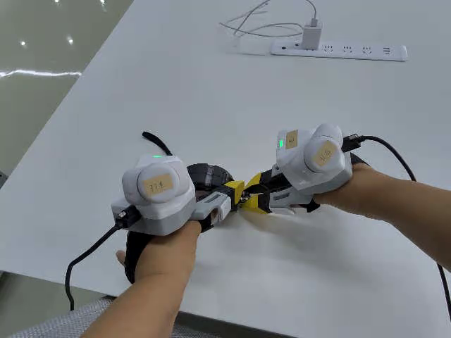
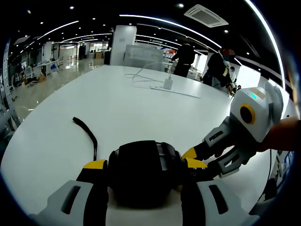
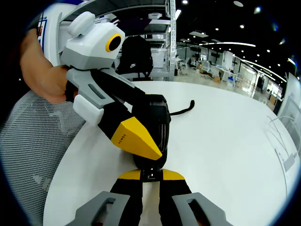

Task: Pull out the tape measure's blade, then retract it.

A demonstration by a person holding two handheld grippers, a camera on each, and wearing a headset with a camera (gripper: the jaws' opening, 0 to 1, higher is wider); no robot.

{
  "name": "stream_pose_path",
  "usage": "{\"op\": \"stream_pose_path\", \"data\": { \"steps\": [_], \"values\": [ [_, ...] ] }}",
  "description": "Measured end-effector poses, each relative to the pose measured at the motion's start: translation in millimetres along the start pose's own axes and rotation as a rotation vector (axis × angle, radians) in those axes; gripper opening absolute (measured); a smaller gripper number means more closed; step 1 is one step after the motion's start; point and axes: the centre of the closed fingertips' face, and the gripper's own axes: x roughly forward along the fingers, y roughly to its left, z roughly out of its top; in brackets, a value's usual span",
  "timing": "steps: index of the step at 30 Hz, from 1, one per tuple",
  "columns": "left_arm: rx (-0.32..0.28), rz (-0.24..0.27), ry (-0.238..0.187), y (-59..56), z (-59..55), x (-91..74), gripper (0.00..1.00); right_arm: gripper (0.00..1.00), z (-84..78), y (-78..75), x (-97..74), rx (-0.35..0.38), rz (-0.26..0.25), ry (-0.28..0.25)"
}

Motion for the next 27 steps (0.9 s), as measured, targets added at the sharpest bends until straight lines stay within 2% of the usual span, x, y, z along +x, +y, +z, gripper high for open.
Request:
{"op": "stream_pose_path", "data": {
  "steps": [14,23,27],
  "values": [
    [-0.002,0.004,0.0,0.1,0.2,-0.3,0.58,0.1,-0.4,-1.1,-0.5,0.006,-0.01,-0.006],
    [-0.02,-0.002,-0.012,-0.5,1.6,-1.1,0.61,0.11,0.7,-1.7,0.3,0.005,-0.017,-0.004],
    [-0.009,-0.011,-0.021,-1.2,2.8,-0.9,0.62,0.12,0.6,-1.4,0.0,0.01,-0.018,0.0]
  ]
}}
